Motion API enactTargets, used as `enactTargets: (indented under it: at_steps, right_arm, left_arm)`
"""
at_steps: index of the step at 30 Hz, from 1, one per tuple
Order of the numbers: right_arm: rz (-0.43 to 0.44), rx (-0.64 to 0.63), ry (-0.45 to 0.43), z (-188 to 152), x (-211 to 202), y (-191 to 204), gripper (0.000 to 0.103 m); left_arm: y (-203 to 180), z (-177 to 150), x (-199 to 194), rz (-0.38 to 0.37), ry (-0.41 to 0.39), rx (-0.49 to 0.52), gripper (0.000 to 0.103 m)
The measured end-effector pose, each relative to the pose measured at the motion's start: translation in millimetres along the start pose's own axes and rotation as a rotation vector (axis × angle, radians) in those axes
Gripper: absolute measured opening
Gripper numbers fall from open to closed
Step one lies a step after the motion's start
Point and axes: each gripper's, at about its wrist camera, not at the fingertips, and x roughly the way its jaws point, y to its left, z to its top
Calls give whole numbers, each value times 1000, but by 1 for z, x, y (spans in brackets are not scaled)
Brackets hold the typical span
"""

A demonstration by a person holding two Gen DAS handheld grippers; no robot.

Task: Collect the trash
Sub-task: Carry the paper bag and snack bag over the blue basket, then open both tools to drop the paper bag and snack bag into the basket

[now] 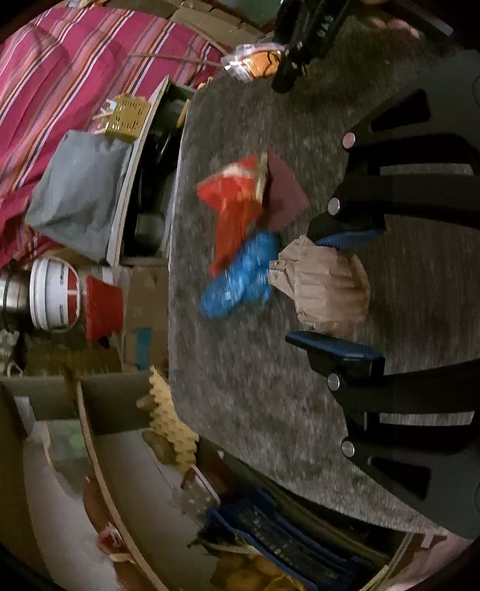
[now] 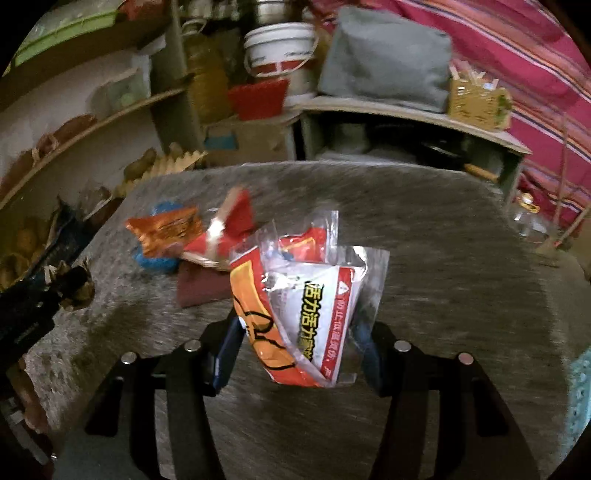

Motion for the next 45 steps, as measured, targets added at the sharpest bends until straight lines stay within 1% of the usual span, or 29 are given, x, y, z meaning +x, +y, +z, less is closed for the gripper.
enactTargets:
  at_steps: [2, 6, 10, 11, 13, 14, 15, 17, 22, 25, 31, 33, 36, 40, 44, 45]
  right_arm:
    - [-20, 18, -12, -1, -10, -17, 55]
    - [-74, 53, -35, -5, -36, -59, 55]
    - [-132, 104, -62, -11, -67, -110, 55]
    - [-154, 125, -69, -15, -77, -128, 55]
    - [-188, 161, -78, -22, -93, -159, 55]
    - [-198, 176, -81, -26, -99, -169, 55]
    - [-216, 208, -86, -32, -109, -190, 55]
    - [-241, 243, -92, -40, -122, -213, 55]
    - [-340, 322, -106, -66, -157, -283, 55]
    - [-374, 365, -105, -81, -171, -318, 55]
    - [-440, 407, -105, -104, -192, -364, 55]
    - [-450, 439, -110, -112, -199, -379, 55]
    - [-471, 477, -114, -122, -207, -396, 55]
    - [-476, 501, -112, -129, -210, -409, 55]
    - [-478, 518, -112, -136, -213, -417, 55]
    - [-477, 524, -113, -136, -213, -419, 55]
  left_arm:
    - [-15, 0, -2, -5, -13, 21, 40]
    - [-60, 3, -11, -53, -35, 70, 40]
    - [-109, 7, -20, -105, -59, 128, 40]
    - [-120, 8, -21, -113, -63, 142, 40]
    - [-156, 8, -25, -142, -73, 185, 40]
    - [-166, 8, -26, -154, -75, 190, 40]
    - [-187, 9, -28, -184, -79, 200, 40]
    - [-215, 8, -32, -219, -86, 218, 40]
    - [-301, 0, -47, -320, -110, 288, 40]
    - [-344, -8, -54, -374, -114, 316, 40]
    - [-429, -27, -61, -477, -90, 377, 40]
    - [-455, -34, -65, -515, -80, 397, 40]
    - [-486, -43, -69, -551, -82, 431, 40]
    - [-515, -52, -68, -579, -77, 463, 40]
    - [-531, -53, -65, -599, -67, 478, 41]
    - [-533, -53, -66, -601, -70, 479, 45]
